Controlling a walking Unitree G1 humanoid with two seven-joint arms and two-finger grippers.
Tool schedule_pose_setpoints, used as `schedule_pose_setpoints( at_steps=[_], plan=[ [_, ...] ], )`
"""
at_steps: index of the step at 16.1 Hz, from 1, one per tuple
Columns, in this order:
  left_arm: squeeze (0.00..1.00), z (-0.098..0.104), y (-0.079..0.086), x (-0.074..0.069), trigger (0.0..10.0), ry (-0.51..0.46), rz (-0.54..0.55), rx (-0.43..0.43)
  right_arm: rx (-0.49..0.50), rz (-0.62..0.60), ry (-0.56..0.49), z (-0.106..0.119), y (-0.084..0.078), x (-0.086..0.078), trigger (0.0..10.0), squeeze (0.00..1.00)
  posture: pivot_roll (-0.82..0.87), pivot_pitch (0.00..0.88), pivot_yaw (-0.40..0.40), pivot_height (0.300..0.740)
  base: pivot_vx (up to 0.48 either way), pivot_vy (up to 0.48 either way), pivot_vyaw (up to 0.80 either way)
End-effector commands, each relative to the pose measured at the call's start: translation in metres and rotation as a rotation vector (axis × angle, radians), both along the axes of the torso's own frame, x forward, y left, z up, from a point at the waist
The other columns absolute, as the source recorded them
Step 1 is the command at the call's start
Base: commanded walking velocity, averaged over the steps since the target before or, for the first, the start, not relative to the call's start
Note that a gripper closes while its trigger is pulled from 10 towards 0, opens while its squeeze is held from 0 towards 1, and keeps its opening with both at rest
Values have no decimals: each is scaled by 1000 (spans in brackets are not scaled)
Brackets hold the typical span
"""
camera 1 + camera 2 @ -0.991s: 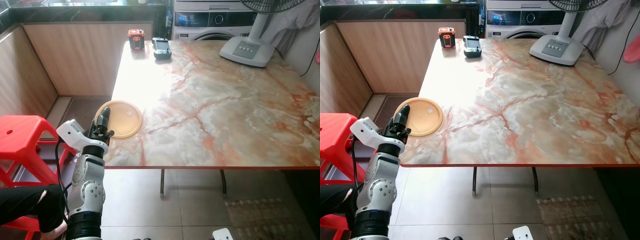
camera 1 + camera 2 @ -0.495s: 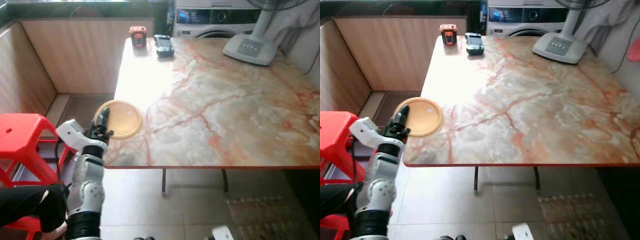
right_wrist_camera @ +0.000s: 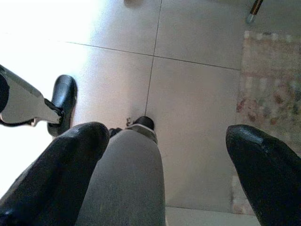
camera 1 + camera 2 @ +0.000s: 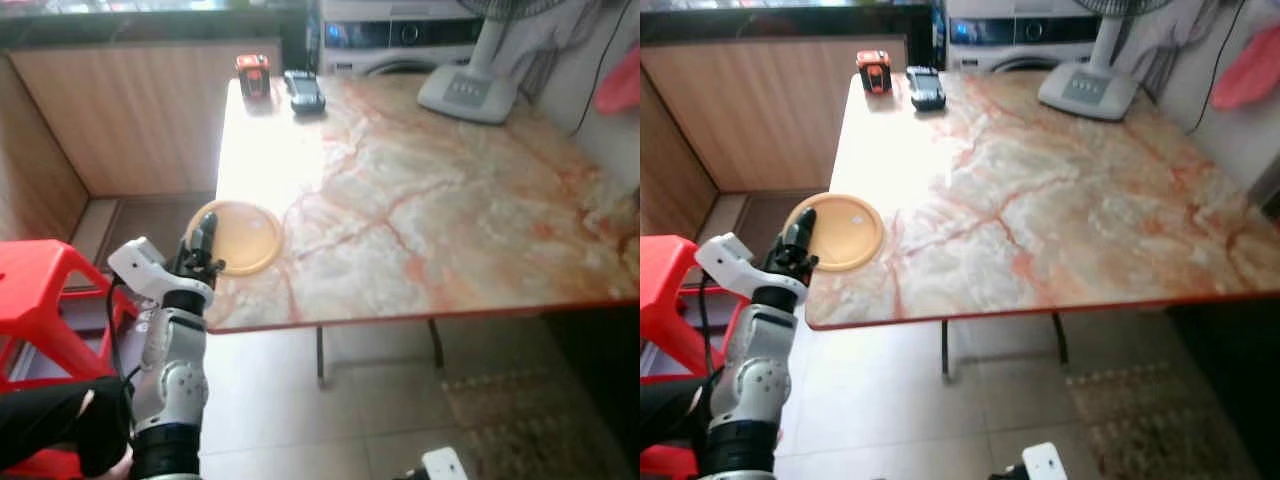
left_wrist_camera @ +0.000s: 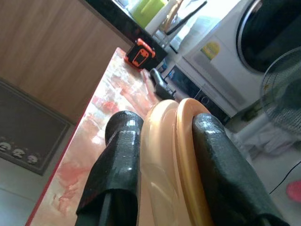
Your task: Restocking fridge
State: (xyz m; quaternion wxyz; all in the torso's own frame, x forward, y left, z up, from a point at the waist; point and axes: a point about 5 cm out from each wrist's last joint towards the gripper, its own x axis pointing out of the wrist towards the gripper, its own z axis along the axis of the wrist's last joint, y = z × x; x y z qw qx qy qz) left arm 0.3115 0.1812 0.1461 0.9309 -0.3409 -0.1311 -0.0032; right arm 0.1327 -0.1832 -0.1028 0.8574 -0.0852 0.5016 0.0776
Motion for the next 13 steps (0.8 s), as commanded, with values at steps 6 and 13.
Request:
schedule_pose_setpoints(
  at_steps=[6,13],
  plan=[
    [0,4,-9,1,10000,-17,-54,4,-17,-31,106,-9,-4,-26,10000,0,35,67,29,740,0,0,-400],
    [0,4,-12,2,10000,-13,-76,25,-16,-21,115,-9,-4,-27,10000,0,35,70,31,740,0,0,-800]
  ],
)
